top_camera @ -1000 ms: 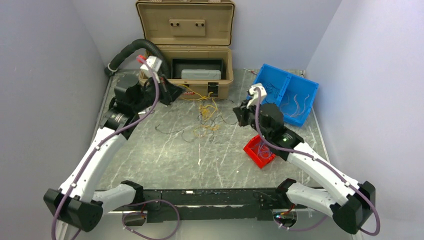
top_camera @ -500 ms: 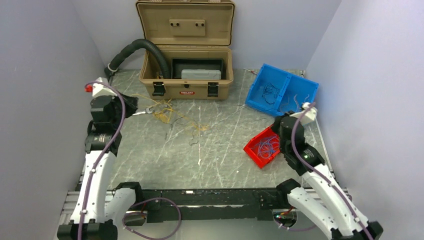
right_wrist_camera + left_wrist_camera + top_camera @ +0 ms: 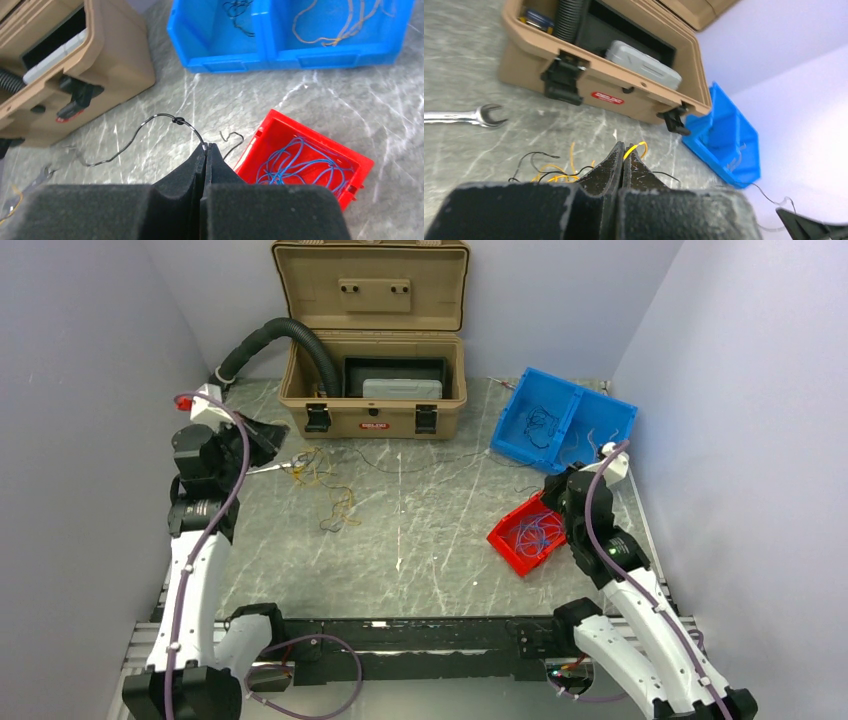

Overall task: Untangle the cables
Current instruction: Untie the cable.

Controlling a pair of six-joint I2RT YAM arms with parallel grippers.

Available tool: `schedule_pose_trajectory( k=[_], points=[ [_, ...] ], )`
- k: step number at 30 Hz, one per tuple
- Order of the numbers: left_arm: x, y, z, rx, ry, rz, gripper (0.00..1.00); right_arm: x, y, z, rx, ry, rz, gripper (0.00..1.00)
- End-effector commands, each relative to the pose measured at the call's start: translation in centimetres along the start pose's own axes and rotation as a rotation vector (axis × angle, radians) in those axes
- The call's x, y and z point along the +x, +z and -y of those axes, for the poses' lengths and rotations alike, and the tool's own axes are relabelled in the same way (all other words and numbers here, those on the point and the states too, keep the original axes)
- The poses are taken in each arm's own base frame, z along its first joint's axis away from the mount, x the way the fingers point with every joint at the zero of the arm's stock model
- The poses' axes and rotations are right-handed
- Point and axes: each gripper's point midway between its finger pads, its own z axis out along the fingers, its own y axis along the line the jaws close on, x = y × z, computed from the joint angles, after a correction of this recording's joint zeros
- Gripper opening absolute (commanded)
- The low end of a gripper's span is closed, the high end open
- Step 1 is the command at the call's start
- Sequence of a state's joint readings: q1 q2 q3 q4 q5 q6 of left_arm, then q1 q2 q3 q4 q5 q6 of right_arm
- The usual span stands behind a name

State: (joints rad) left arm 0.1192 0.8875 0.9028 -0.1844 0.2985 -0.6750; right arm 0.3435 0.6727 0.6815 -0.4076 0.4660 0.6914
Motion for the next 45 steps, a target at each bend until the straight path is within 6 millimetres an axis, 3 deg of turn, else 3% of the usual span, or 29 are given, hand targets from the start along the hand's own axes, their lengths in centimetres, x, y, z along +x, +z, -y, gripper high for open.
schedule_pose_trajectory(
  k=[1,5,10,17,18,19,20,21,27,32,37,45],
  points=[
    [0.3,0.0,4.9,0.257,0.074,-0.088,0.0,-2.5,-1.0,-4.7,-0.209,-0.054,0.025,0.0],
    [1.3,-0.3,6.6,0.33,0.112,-0.151,0.0,-2.9,-2.1,-7.9,-0.373,-0.147,-0.004,0.0],
    [1.9,-1.2,7.9,0.375,0.188,-0.213,0.0,-0.6,-4.9,-13.6,-0.733,-0.257,-0.147,0.0],
    [3.1,-2.0,7.5,0.357,0.331,-0.239,0.0,4.2,-4.1,-15.5,-0.779,-0.362,-0.338,0.0],
    [3.4,-2.2,7.8,0.395,0.328,-0.227,0.0,4.6,-3.8,-15.5,-0.763,-0.369,-0.354,0.25],
    [3.9,-2.6,8.3,0.45,0.334,-0.223,0.0,5.1,-3.5,-15.4,-0.745,-0.38,-0.368,0.59],
    [4.0,-2.9,8.8,0.492,0.348,-0.213,0.0,5.4,-3.4,-15.5,-0.741,-0.4,-0.374,0.81],
    [4.1,-3.1,8.9,0.51,0.362,-0.206,0.0,5.8,-3.5,-15.8,-0.76,-0.429,-0.375,0.89],
    [5.7,-4.5,10.8,0.59,0.454,-0.229,0.0,7.7,-6.3,-20.6,-1.038,-0.597,-0.355,0.91],
    [6.5,-5.6,11.9,0.668,0.478,-0.244,0.0,9.3,-8.0,-24.8,-1.248,-0.666,-0.314,0.84],
    [6.7,-6.3,12.3,0.696,0.497,-0.238,0.0,10.9,-8.1,-27.4,-1.374,-0.768,-0.277,0.82],
    [7.1,-7.3,13.3,0.761,0.506,-0.246,0.0,12.7,-7.7,-30.5,-1.431,-0.865,-0.268,0.91]
  ],
)
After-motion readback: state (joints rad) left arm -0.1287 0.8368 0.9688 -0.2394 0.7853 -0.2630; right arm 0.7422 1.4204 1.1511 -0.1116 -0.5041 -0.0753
